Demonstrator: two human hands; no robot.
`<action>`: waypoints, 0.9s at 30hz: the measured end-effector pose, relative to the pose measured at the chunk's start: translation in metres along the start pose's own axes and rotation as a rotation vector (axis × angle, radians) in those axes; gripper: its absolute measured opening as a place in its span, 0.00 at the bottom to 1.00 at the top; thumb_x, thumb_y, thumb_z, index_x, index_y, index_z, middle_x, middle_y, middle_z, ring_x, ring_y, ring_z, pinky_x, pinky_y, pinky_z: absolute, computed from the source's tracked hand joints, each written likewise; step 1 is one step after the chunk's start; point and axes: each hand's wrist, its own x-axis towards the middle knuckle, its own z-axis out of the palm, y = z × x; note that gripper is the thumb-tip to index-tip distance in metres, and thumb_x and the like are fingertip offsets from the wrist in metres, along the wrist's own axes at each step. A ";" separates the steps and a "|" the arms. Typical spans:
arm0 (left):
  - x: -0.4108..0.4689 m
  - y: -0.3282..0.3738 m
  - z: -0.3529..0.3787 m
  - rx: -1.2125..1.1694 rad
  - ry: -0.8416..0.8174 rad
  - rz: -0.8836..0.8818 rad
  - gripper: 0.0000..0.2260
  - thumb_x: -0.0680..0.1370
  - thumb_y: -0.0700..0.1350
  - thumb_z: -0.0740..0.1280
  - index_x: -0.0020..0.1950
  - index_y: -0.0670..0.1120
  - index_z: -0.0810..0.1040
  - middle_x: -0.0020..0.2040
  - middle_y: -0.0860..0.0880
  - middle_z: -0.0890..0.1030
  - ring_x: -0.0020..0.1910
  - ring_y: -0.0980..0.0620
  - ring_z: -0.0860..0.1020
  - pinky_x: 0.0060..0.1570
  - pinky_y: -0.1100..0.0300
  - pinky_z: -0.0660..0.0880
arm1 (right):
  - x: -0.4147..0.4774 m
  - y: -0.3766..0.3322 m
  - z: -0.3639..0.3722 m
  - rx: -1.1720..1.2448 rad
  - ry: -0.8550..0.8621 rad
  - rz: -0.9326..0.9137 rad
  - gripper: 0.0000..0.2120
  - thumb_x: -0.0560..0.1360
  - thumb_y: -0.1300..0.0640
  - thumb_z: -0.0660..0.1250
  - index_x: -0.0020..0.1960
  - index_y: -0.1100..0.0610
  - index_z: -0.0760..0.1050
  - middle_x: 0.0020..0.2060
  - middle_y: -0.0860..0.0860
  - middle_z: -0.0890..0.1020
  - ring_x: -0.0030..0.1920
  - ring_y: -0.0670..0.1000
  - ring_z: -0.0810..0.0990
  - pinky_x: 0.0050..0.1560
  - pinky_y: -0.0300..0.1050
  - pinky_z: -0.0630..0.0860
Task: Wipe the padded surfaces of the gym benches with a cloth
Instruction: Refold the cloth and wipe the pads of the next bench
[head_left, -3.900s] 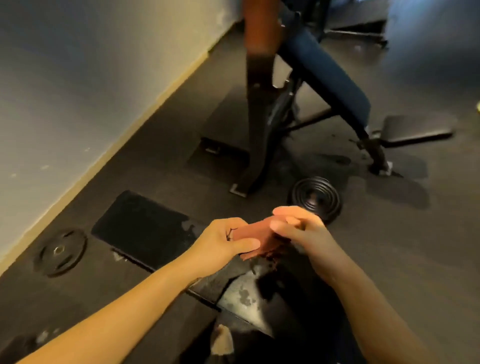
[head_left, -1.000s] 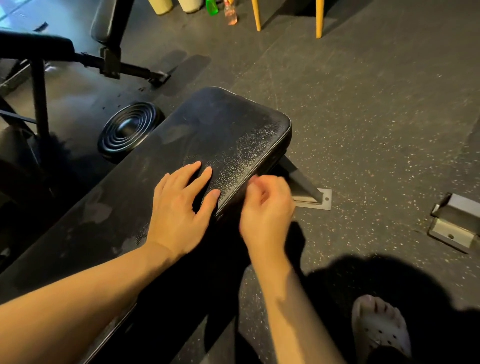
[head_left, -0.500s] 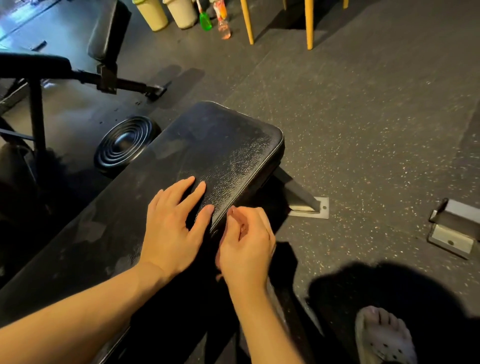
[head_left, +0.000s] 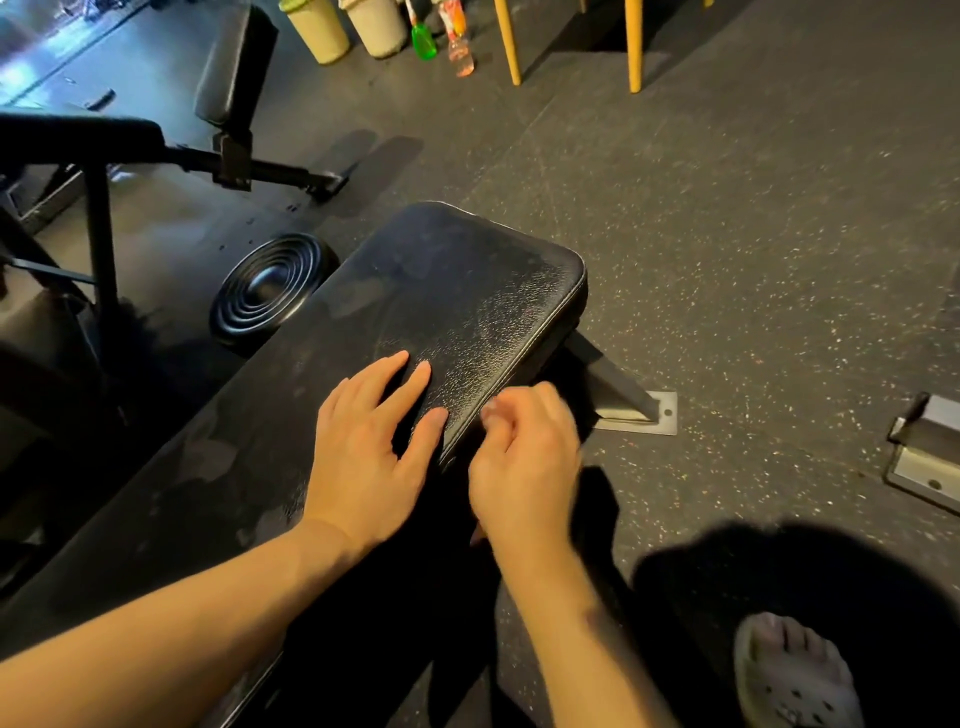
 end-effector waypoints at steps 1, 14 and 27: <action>0.000 0.001 -0.001 0.002 -0.006 0.003 0.25 0.82 0.61 0.59 0.74 0.51 0.76 0.75 0.50 0.73 0.74 0.48 0.70 0.73 0.39 0.65 | 0.025 0.008 -0.001 -0.029 0.036 0.022 0.05 0.73 0.63 0.64 0.43 0.57 0.78 0.43 0.52 0.78 0.46 0.56 0.76 0.47 0.48 0.68; 0.002 0.001 -0.002 0.009 -0.017 0.003 0.25 0.82 0.61 0.59 0.74 0.51 0.76 0.75 0.50 0.73 0.75 0.49 0.69 0.73 0.40 0.66 | 0.032 0.011 -0.001 0.114 0.063 0.043 0.07 0.74 0.68 0.67 0.42 0.58 0.78 0.41 0.50 0.79 0.42 0.50 0.75 0.47 0.43 0.70; 0.002 0.001 -0.001 0.044 -0.043 -0.003 0.25 0.82 0.61 0.57 0.76 0.52 0.74 0.76 0.51 0.72 0.76 0.49 0.68 0.74 0.40 0.65 | 0.060 0.024 -0.004 0.160 0.088 0.228 0.06 0.74 0.66 0.68 0.42 0.56 0.78 0.42 0.51 0.81 0.45 0.54 0.79 0.48 0.45 0.70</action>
